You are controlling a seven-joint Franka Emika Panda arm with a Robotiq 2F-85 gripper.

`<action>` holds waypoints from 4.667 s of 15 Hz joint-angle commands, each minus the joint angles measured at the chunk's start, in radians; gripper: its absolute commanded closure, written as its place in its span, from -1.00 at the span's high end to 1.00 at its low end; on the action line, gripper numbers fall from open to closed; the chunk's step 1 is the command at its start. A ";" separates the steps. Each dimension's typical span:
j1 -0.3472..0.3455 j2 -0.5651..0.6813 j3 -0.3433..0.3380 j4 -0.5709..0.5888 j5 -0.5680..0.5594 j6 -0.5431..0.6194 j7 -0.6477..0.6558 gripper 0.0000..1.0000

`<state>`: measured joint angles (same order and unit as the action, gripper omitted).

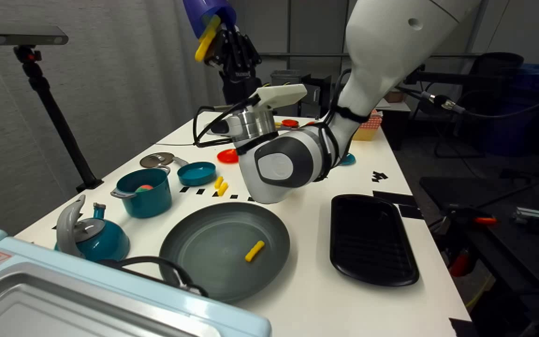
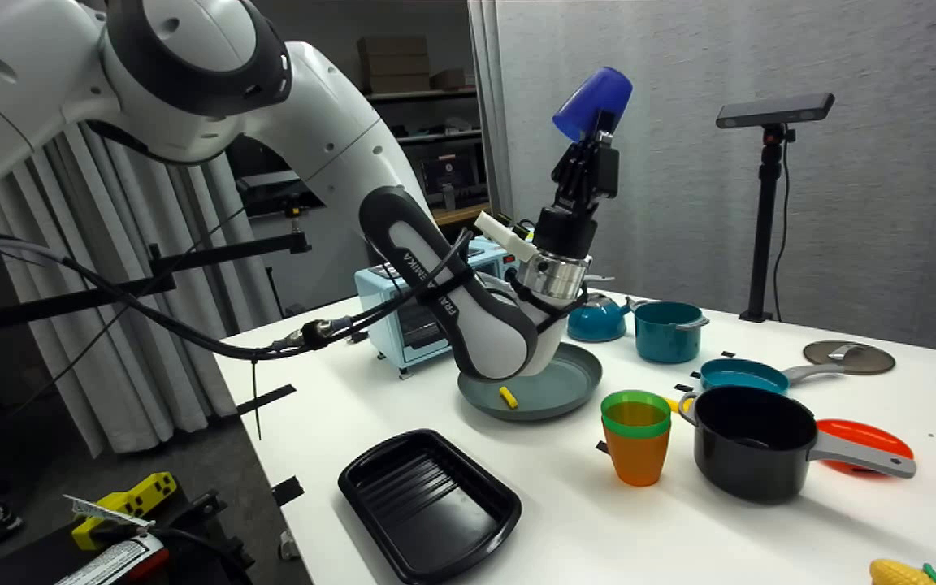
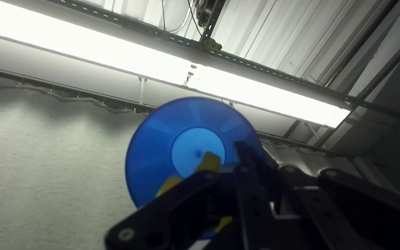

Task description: Pour the content of the blue cup onto the green plate

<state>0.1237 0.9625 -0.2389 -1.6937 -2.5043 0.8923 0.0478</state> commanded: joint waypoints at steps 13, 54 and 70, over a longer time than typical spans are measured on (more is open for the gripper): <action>-0.082 -0.002 0.158 0.025 0.230 0.045 -0.012 -0.96; -0.268 -0.398 0.313 0.043 1.809 1.353 -0.310 -0.96; -0.231 -0.396 0.240 -0.050 2.059 1.331 -0.446 -0.96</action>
<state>-0.1266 0.6039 0.0273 -1.7084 -0.4606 2.2236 -0.3506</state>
